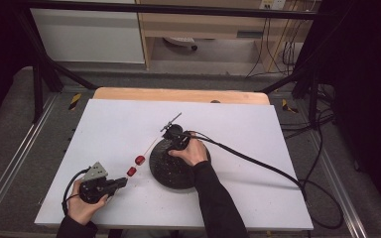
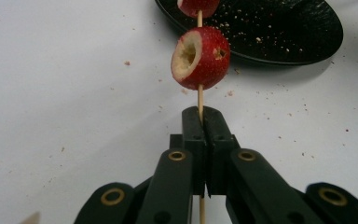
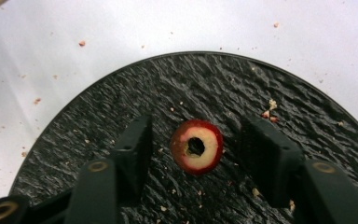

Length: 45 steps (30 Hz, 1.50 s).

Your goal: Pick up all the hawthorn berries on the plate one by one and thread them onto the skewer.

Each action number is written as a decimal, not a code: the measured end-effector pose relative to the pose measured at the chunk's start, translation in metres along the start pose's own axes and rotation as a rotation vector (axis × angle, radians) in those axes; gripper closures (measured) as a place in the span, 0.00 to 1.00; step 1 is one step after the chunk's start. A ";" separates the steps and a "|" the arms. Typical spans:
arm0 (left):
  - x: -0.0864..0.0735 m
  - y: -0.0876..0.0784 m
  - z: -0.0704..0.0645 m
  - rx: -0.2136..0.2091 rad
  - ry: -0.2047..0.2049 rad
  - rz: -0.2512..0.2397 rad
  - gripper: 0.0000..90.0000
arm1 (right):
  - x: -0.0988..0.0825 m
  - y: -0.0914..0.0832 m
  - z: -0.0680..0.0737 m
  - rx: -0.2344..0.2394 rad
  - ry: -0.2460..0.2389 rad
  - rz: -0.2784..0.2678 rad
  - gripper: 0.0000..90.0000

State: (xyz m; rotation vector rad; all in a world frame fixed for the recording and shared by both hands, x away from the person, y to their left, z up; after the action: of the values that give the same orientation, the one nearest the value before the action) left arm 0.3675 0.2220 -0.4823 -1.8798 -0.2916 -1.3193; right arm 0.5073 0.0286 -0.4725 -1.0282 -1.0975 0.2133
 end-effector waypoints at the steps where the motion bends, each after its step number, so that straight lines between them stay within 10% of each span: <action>1: 0.000 0.000 0.000 0.000 0.000 -0.002 0.98 | 0.000 0.000 -0.001 -0.004 0.000 0.005 0.55; 28: 0.001 0.000 -0.002 -0.003 0.001 -0.006 0.98 | 0.004 -0.020 0.000 -0.004 0.057 0.002 0.69; 45: 0.004 0.001 -0.005 -0.004 0.000 -0.016 0.98 | -0.020 -0.059 0.006 0.013 0.181 -0.164 0.69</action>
State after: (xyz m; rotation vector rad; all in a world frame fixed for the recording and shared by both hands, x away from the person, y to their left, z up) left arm 0.3659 0.2166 -0.4789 -1.8844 -0.3047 -1.3310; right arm 0.4738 -0.0118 -0.4391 -0.9217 -1.0075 -0.0044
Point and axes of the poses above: each handheld gripper's, and its own axes: y roughly forward along the jaws, x roughly out of its top, z roughly to its left, the point moved 7 cm from there along y, roughly forward along the jaws, and after that the axes turned 9 degrees about -z, right-handed, at the moved point
